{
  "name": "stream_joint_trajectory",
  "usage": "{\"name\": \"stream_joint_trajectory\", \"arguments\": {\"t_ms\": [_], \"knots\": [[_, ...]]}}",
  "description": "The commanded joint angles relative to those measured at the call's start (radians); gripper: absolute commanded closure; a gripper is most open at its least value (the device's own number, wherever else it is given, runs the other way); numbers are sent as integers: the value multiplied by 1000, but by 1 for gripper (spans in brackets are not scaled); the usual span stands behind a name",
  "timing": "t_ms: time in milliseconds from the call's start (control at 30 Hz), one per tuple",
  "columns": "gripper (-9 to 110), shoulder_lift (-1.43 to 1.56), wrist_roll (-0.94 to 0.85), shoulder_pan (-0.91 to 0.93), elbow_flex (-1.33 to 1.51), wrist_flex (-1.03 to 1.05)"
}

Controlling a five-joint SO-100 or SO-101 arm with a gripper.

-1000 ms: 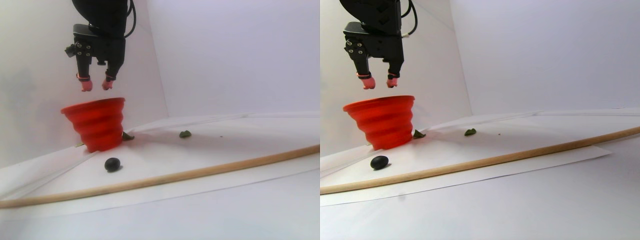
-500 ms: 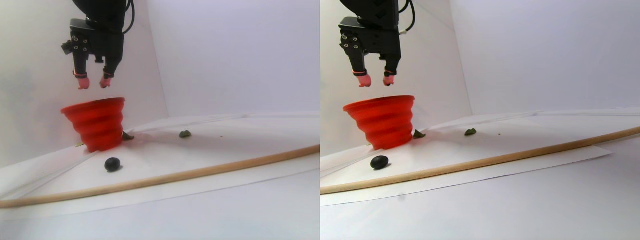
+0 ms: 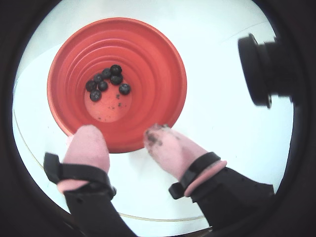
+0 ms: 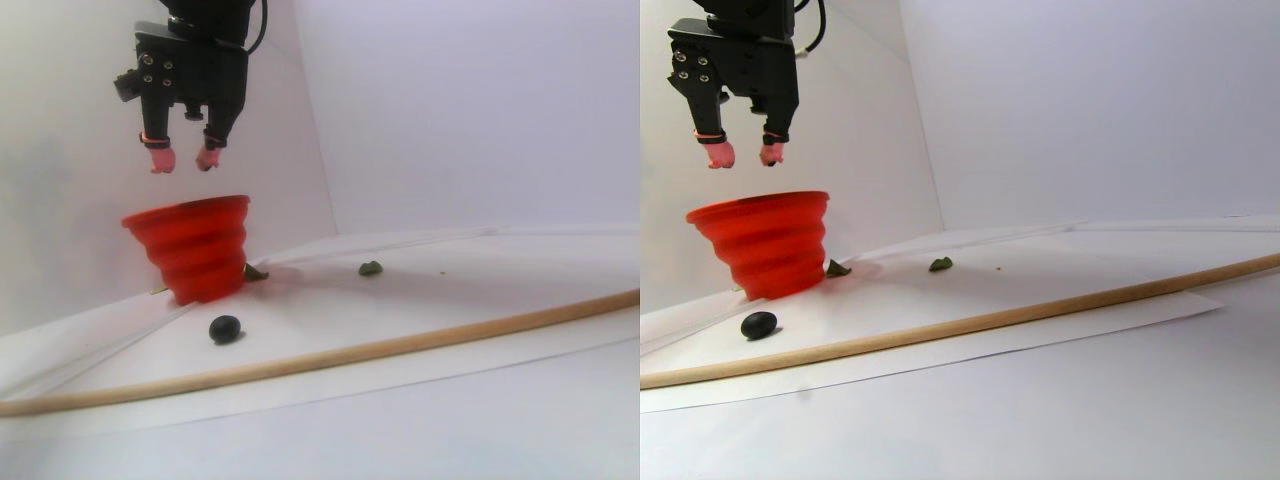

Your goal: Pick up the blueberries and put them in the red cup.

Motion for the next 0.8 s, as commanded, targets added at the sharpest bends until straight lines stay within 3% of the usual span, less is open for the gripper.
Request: {"name": "stream_joint_trajectory", "arguments": {"t_ms": [0, 767], "knots": [[85, 152, -11, -14, -3, 17], [86, 287, -48, 32, 196, 104]]}}
